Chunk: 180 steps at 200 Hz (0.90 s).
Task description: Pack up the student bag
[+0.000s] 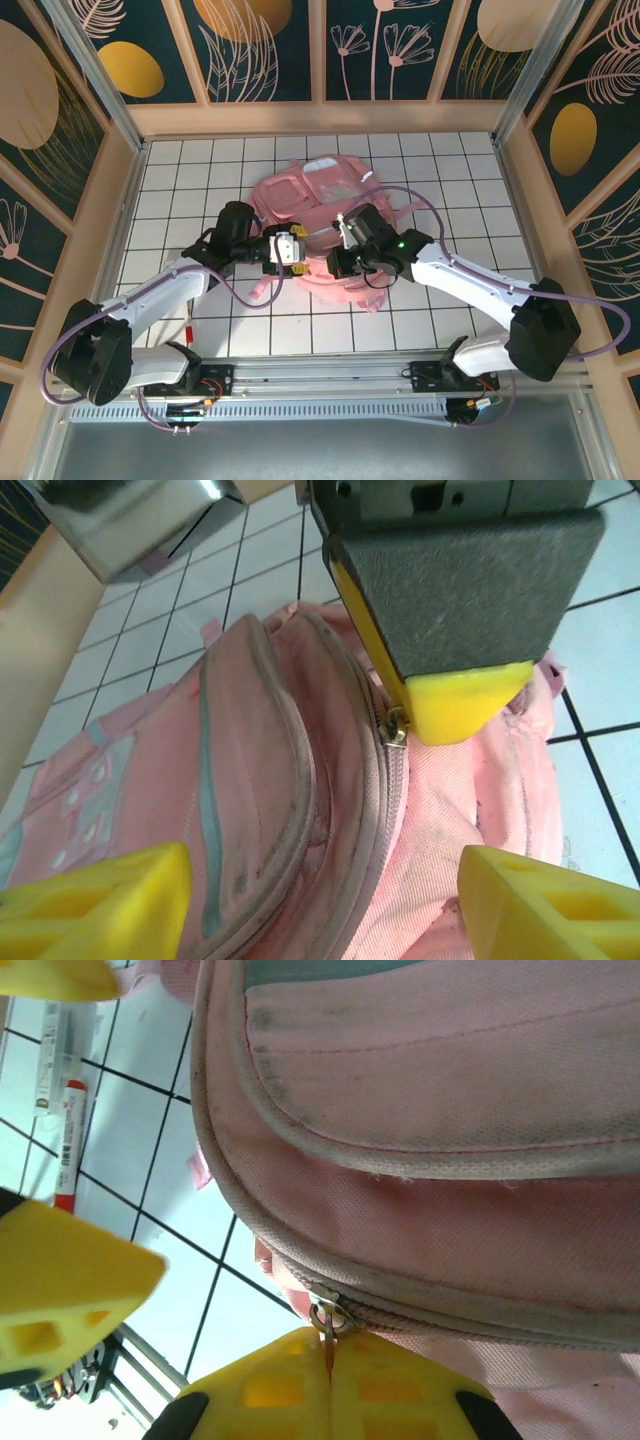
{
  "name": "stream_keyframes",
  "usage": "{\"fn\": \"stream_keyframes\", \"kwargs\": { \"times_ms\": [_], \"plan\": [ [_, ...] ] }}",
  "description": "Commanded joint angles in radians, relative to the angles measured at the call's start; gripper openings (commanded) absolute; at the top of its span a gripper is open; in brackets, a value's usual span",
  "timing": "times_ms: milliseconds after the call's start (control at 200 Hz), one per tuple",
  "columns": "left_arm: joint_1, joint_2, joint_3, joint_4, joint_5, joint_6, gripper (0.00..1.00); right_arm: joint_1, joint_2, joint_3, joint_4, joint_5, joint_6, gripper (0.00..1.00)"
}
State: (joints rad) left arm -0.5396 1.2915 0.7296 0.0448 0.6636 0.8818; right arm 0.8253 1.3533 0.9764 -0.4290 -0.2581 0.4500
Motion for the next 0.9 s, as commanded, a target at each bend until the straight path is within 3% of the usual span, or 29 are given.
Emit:
{"fn": "stream_keyframes", "kwargs": {
  "times_ms": [0,160,250,310,370,500,656,726,801,896],
  "plan": [
    [-0.018,0.045,0.025,0.004,-0.034,0.009,0.65,0.012,-0.006,0.03,0.089,-0.061,-0.004,0.0],
    [-0.06,0.124,0.036,0.0,-0.114,0.019,0.61,0.016,-0.02,-0.002,0.121,-0.072,0.017,0.0],
    [-0.069,0.154,0.045,0.034,-0.135,-0.018,0.54,0.024,-0.01,-0.011,0.135,-0.088,0.032,0.0],
    [-0.075,0.17,0.052,0.045,-0.138,-0.025,0.34,0.032,-0.003,-0.021,0.158,-0.089,0.043,0.0],
    [-0.077,0.184,0.071,0.035,-0.161,-0.047,0.0,0.033,0.013,-0.007,0.133,-0.05,0.055,0.0],
    [-0.071,0.159,0.059,0.021,-0.206,-0.018,0.0,-0.016,0.033,0.03,-0.053,0.132,0.072,0.0],
    [0.019,0.105,0.029,0.016,-0.049,0.007,0.0,-0.194,0.023,-0.024,-0.209,0.222,0.034,0.0],
    [0.062,0.087,0.003,0.016,0.003,0.079,0.0,-0.268,0.031,-0.026,-0.274,0.27,0.041,0.0],
    [0.086,0.08,-0.016,-0.003,0.027,0.174,0.0,-0.332,0.05,-0.023,-0.264,0.335,0.034,0.0],
    [0.106,0.081,-0.009,-0.06,0.111,0.253,0.0,-0.394,0.087,-0.03,-0.13,0.293,-0.028,0.0]
  ]
}}
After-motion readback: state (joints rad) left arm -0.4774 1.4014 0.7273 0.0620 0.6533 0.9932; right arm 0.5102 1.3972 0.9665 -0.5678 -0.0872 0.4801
